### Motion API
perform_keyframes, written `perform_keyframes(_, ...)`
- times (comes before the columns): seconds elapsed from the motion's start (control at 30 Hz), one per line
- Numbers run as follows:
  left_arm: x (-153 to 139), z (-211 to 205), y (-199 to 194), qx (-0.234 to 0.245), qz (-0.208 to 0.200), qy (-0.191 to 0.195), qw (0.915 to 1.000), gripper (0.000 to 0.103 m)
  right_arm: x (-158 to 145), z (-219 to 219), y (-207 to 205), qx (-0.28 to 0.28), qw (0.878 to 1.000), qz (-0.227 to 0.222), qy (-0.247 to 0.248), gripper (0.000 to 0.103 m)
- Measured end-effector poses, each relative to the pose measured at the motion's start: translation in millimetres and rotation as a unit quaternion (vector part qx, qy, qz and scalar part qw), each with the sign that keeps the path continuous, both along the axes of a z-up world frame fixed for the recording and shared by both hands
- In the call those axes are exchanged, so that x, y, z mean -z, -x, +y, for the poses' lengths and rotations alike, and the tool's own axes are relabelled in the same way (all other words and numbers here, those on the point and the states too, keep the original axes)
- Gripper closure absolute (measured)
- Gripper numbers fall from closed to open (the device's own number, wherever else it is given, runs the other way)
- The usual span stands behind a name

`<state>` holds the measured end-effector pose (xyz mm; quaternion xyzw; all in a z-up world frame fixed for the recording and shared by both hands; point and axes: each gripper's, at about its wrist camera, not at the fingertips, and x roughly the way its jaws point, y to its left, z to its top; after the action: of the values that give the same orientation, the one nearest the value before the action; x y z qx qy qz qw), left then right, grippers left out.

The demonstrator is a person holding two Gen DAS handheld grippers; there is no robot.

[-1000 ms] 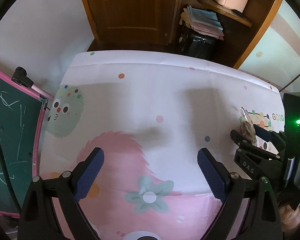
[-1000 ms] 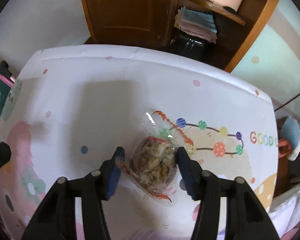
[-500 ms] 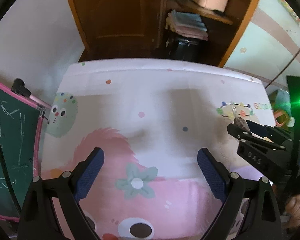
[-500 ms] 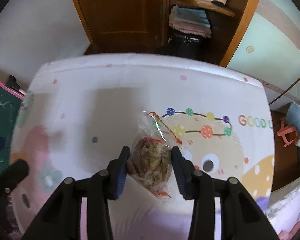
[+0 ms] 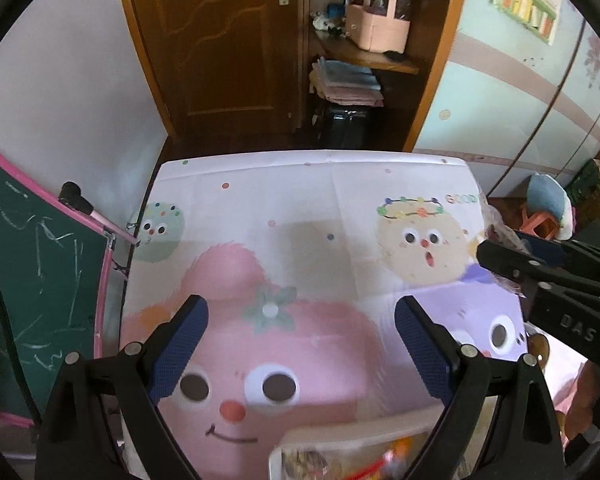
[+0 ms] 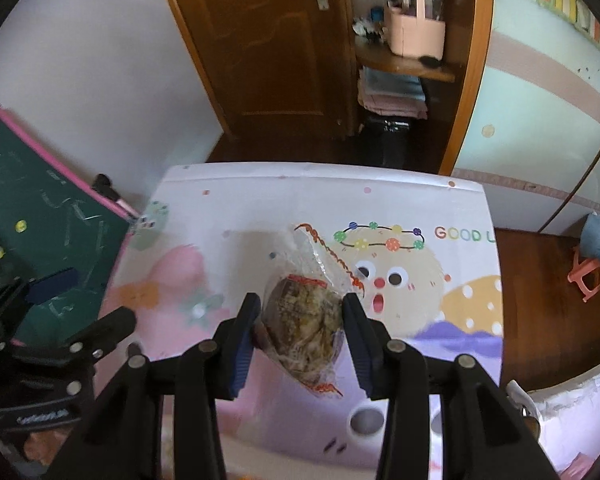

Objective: Organize snacks
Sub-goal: 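Carry the granola bag over the tray and open the right gripper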

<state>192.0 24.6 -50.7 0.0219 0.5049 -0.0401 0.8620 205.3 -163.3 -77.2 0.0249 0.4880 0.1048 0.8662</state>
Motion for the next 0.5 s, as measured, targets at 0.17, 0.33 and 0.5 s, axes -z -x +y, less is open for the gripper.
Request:
perform_keyframes(0.17, -23, -5, 45, 0.006, -0.007, -0.002, 1.0000, 0.009, -30, 0, 53, -0.008, 1.000, -0.018, 0.001, 0.061)
perform_keyframes(0.33, -38, -12, 94, 0.015, -0.015, -0.013, 0.9997, 0.008, -55, 0, 104, -0.009, 0.999, -0.043, 0.018, 0.061)
perform_keyframes(0.5, -46, -14, 131, 0.015, -0.014, -0.011, 0.9997, 0.008, -69, -2, 145, -0.001, 0.998, -0.059, 0.026, 0.061)
